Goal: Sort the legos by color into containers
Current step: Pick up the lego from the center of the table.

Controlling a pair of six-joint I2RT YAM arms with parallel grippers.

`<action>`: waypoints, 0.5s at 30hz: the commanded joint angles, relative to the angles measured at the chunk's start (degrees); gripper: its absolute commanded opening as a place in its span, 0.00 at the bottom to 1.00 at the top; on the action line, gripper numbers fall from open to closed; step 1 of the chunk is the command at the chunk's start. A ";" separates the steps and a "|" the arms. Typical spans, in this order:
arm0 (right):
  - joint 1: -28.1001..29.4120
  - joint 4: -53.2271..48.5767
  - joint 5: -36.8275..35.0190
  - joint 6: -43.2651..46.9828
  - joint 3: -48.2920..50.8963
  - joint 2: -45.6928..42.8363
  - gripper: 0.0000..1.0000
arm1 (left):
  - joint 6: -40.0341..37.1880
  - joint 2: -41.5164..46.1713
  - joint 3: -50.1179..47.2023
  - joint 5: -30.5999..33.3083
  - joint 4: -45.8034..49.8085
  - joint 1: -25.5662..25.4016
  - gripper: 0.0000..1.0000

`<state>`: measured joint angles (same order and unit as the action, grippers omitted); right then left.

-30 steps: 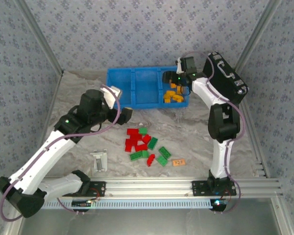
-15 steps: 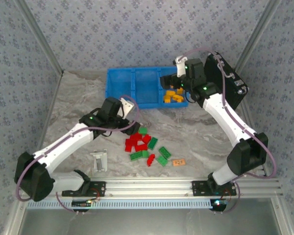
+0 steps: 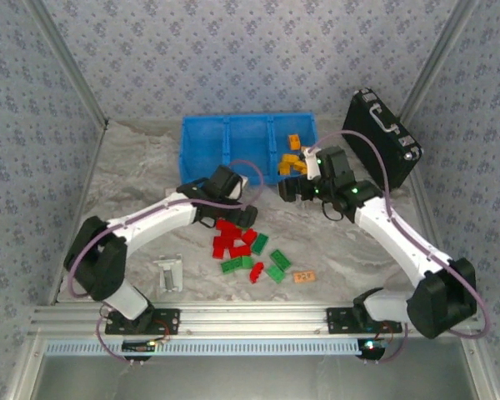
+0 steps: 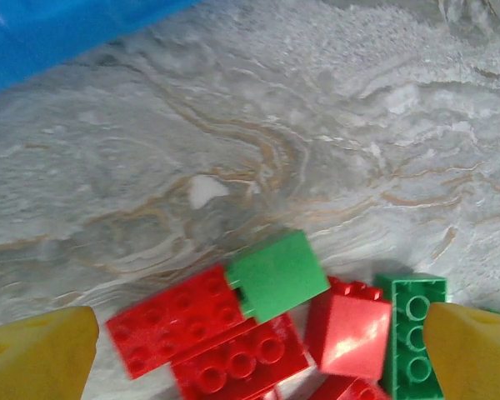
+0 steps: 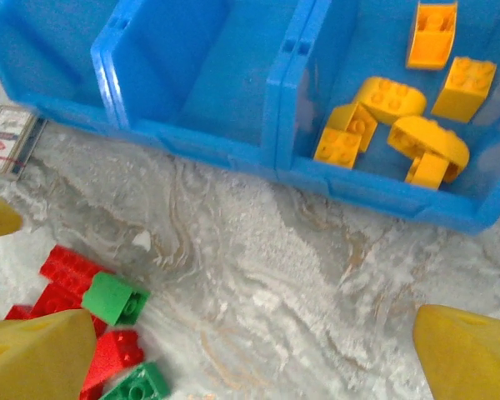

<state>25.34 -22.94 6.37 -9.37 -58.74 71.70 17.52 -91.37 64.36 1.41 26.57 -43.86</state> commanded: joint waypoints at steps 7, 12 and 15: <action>0.89 -1.11 3.66 -4.15 9.06 -13.33 0.99 | 12.04 -9.90 5.03 5.73 0.25 -3.87 1.00; 0.81 -2.44 5.22 -5.78 12.54 -18.77 0.99 | 15.52 -13.57 7.85 7.30 2.22 -4.69 0.88; 0.71 -2.75 5.93 -6.44 14.14 -20.42 0.99 | 17.20 -15.12 8.93 8.51 3.58 -4.91 0.83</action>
<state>26.06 -24.10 10.59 -14.11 -46.02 52.56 31.42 -104.88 71.33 7.66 27.46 -48.31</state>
